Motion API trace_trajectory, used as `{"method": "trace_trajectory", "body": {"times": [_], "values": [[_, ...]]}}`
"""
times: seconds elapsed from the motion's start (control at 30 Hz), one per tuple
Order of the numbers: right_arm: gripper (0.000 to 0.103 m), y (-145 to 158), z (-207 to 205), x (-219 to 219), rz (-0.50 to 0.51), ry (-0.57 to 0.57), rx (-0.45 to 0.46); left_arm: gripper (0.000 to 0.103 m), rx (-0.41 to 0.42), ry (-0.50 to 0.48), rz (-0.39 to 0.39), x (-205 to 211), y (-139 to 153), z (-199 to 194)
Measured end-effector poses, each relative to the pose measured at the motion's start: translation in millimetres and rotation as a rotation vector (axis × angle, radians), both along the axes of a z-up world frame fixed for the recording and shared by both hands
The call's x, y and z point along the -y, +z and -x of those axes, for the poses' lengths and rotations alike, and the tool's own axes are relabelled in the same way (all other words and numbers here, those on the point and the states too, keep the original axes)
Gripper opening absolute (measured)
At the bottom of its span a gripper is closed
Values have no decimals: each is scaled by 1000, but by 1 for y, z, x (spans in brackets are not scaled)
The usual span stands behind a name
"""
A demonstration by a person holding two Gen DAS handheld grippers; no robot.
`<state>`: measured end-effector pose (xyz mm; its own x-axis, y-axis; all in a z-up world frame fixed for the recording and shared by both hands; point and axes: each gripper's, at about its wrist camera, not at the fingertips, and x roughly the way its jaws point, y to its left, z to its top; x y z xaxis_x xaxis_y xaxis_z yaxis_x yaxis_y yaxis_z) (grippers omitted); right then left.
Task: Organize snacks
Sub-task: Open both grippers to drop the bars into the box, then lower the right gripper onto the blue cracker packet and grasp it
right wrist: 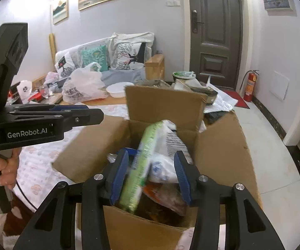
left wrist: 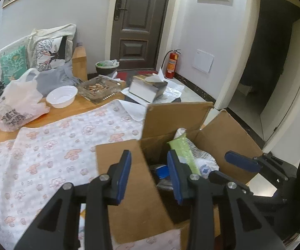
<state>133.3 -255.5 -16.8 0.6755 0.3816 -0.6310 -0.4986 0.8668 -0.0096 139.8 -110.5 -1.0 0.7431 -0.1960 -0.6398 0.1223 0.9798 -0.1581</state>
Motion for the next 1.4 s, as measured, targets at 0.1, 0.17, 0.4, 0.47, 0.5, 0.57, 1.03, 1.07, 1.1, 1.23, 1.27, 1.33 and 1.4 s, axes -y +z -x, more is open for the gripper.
{"method": "trace_trajectory", "body": {"times": [0.1, 0.17, 0.4, 0.47, 0.5, 0.57, 1.03, 1.07, 1.1, 1.23, 1.27, 1.33, 1.4], "values": [[42, 8, 7, -16, -3, 34, 16, 37, 19, 19, 5, -18, 5, 15], [42, 12, 14, -30, -8, 67, 20, 40, 33, 37, 3, -35, 9, 27], [43, 13, 38, -101, -49, 227, -28, 52, 42, 107, -14, -104, 8, 67], [43, 7, 47, -125, -43, 268, -46, 58, 39, 125, -13, -124, 3, 76], [43, 2, 50, -136, -34, 283, -54, 60, 37, 133, -10, -133, 0, 79], [43, -9, 57, -159, -10, 314, -76, 61, 27, 152, 3, -153, -9, 85], [65, -99, 59, -212, 110, 99, -97, 70, -75, 108, 121, -211, -98, 78], [65, -102, 55, -212, 112, 75, -101, 70, -75, 105, 132, -213, -100, 79], [65, -109, 52, -208, 109, 37, -109, 70, -81, 111, 144, -216, -105, 79], [70, -126, 46, -196, 107, -70, -84, 70, -110, 152, 179, -223, -118, 78], [72, -129, 45, -195, 106, -94, -69, 70, -116, 152, 189, -223, -120, 77], [79, -130, 44, -194, 107, -128, -38, 70, -122, 137, 205, -222, -123, 77], [79, -130, 45, -192, 110, -157, -13, 70, -119, 117, 223, -220, -124, 78]]}}
